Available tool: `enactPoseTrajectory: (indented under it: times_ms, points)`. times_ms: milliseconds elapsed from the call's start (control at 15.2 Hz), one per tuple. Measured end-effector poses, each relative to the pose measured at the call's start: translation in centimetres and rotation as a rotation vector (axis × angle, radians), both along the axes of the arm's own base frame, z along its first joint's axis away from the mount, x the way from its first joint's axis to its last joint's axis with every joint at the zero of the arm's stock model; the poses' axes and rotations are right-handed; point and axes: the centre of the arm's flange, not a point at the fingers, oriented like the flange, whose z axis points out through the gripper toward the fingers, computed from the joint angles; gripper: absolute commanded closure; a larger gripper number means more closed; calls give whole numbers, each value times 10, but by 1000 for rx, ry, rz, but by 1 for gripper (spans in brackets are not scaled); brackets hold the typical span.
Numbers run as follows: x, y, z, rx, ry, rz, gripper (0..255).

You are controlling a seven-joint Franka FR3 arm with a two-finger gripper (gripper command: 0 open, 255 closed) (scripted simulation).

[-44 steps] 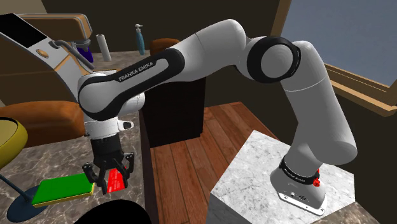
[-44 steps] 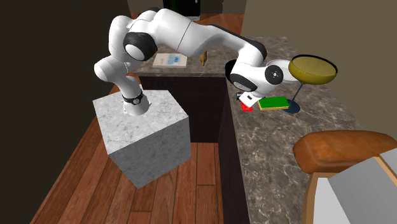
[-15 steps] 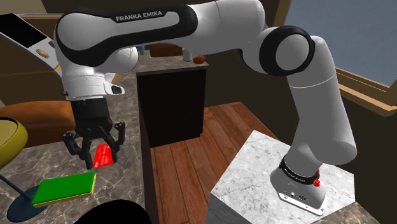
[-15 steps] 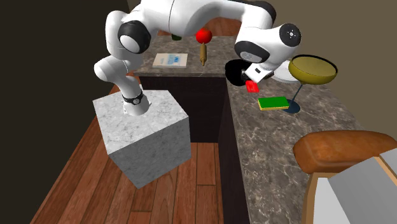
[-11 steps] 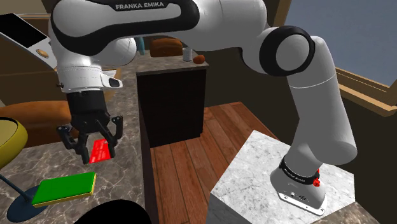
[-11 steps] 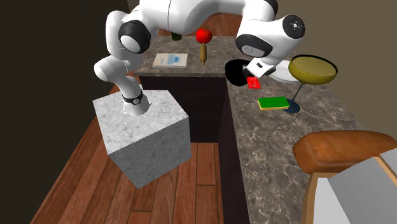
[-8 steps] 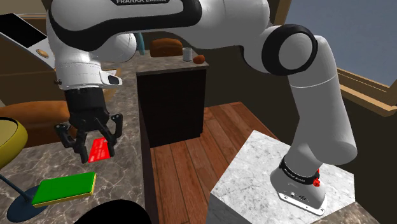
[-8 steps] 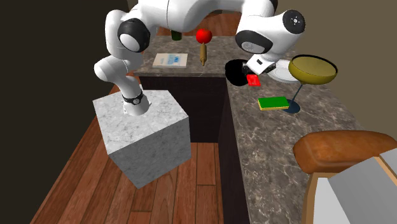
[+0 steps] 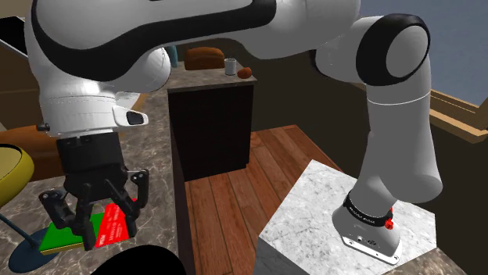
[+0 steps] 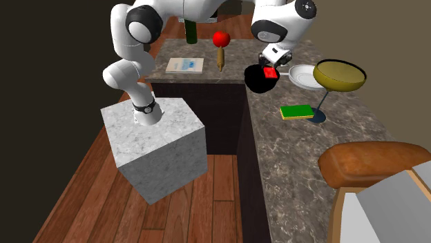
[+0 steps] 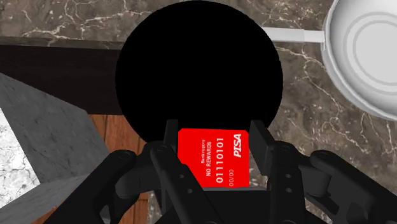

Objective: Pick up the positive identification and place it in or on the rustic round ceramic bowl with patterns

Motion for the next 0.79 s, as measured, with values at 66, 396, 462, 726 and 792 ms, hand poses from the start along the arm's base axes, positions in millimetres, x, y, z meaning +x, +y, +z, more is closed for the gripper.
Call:
enactPoseTrajectory:
  times_ms: [66, 396, 462, 726, 792]
  points:
    - [-12, 5, -2, 0, 0, 0, 255]
    - [-67, 41, 2, 0, 0, 0, 255]
    - [-82, 50, 2, -1, 0, 0, 255]
    - [-95, 57, -11, 0, 0, -1, 255]
    - [-95, 58, -15, 0, 0, -1, 255]
